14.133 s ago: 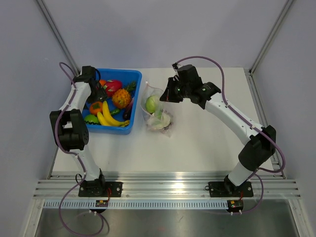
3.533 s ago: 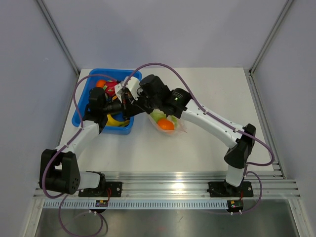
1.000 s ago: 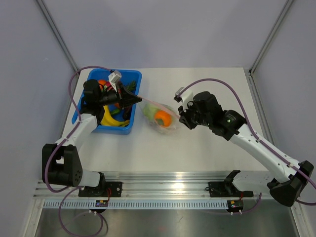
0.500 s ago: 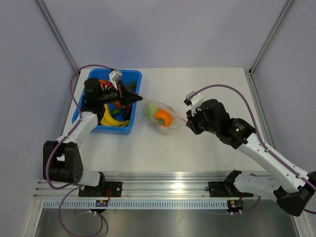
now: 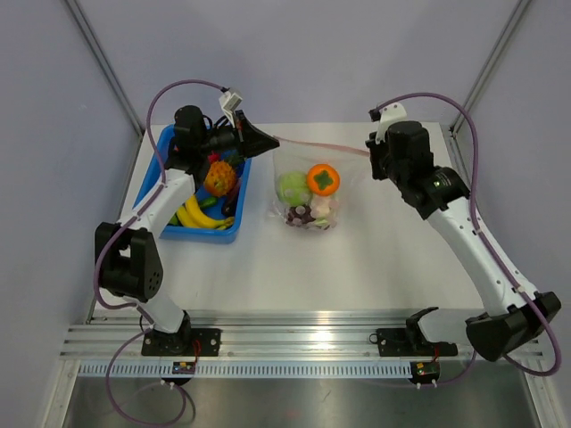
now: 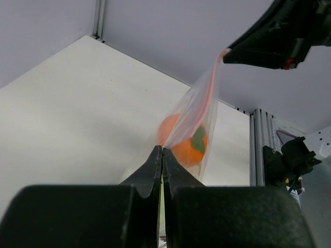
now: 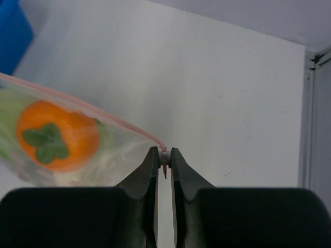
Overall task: Place the food in the zip-top bag and seal the zipper
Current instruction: Place the zipper food storage bag at the center of the board, then reset both arms
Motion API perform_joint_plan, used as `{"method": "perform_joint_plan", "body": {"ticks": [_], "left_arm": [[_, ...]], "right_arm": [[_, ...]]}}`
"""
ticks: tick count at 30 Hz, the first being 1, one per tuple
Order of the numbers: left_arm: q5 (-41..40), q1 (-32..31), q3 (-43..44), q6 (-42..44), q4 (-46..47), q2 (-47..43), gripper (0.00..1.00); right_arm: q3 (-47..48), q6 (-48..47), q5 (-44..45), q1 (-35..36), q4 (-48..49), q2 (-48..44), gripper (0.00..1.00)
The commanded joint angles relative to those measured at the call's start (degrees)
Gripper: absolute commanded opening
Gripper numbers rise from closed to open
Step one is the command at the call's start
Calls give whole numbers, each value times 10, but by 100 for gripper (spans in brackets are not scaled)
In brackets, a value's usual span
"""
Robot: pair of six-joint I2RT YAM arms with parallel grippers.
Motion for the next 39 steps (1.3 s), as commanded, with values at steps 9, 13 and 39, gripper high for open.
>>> {"method": "perform_joint_plan", "body": {"ticks": [9,13,39], "left_arm": [[-25,-35,372,-112,60,230,0],[15,-35,377,-152,85,239,52],[-488,-16,-159,83,-371,-342,99]], "right_arm": [[214,-98,42,-112,109,123,0],[111,-103,-63,-112,132,57,6],[-104,277,39,-112,-93,-44,99]]}}
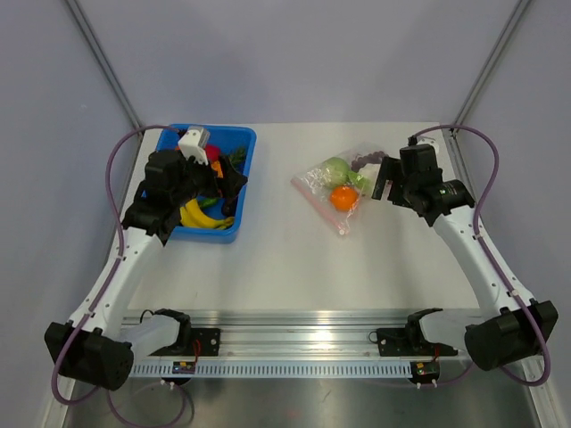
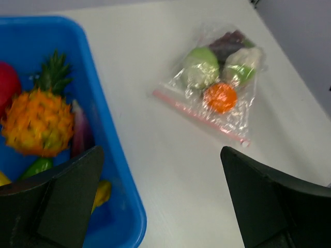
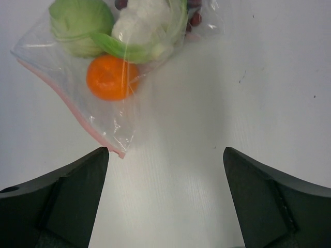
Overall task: Place the food in the zip-top bag and seal the zipper
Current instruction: Reset both arms
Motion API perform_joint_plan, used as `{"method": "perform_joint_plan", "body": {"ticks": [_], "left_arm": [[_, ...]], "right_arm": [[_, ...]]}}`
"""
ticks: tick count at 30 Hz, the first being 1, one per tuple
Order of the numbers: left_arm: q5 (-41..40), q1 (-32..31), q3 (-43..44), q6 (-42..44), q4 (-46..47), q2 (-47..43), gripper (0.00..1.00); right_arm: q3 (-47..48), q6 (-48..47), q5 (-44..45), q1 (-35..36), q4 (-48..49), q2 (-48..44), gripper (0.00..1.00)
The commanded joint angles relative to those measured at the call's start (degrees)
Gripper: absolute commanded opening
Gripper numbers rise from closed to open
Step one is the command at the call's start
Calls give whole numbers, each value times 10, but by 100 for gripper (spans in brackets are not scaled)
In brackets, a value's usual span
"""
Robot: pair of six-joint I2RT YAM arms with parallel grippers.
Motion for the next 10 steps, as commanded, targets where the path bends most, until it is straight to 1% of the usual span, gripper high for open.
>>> {"method": "perform_joint_plan", "body": {"ticks": [1,3,6,10], "left_arm": [[-95,0,-72,-4,-6,-81,99],[-109,0,-108,-3,1,-104,99],[-122,0,-131,-2,5,-126,99],[-118,0,-126,0,4,-123,99]], "right_arm": [[-31,50,42,-1,-6,-37,100],[-49,52,47,-1,-1,-51,99],[-77,59,42,-1,9,-69,99],[-121,59,36,-1,52,-108,99]]}}
